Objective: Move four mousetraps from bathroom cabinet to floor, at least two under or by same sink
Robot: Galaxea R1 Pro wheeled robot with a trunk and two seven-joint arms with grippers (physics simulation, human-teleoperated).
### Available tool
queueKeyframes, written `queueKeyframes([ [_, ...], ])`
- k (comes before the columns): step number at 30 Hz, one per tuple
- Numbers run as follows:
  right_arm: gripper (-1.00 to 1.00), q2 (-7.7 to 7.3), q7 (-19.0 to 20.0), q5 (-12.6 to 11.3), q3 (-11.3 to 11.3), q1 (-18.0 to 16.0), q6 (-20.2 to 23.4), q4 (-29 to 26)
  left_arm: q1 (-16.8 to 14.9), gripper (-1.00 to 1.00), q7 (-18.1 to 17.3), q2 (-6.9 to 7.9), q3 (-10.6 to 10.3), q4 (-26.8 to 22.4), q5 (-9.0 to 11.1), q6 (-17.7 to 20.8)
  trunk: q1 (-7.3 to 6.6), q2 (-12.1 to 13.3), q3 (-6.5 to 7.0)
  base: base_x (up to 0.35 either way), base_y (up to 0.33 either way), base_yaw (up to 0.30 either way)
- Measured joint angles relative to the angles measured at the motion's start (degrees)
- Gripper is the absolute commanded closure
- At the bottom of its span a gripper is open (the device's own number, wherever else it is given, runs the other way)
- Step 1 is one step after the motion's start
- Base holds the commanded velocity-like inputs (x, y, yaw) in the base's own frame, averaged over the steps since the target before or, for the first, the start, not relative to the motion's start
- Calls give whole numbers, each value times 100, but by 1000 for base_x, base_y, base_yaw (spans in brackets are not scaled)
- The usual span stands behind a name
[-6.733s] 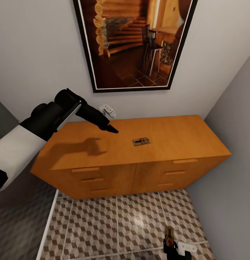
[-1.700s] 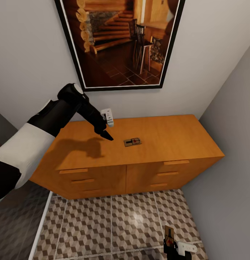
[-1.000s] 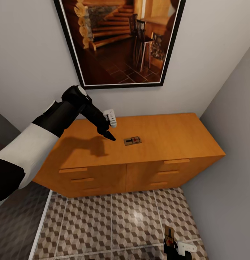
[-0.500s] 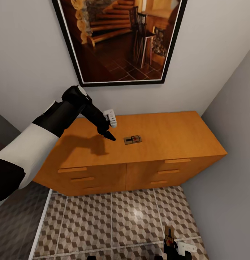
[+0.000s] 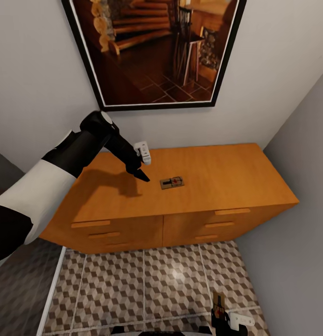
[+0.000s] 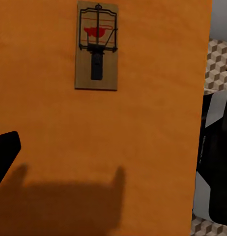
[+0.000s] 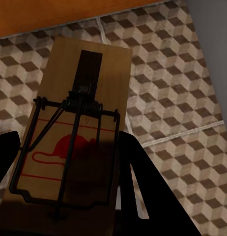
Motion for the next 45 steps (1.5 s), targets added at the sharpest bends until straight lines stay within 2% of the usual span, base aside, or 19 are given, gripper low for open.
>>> queueKeyframes([
  [36,100,0,-2,0,0,0,0,0,28,-100,167,-1,-18,2,-1,0,0,-1,-292,23,0,0],
  [43,100,8,-2,0,1,0,0,0,31,-100,170,-40,-20,32,-2,0,0,-1,-294,0,0,0],
  [45,100,9,-2,1,1,0,0,0,31,-100,170,-112,-20,122,-2,1,0,-1,-294,0,0,0],
])
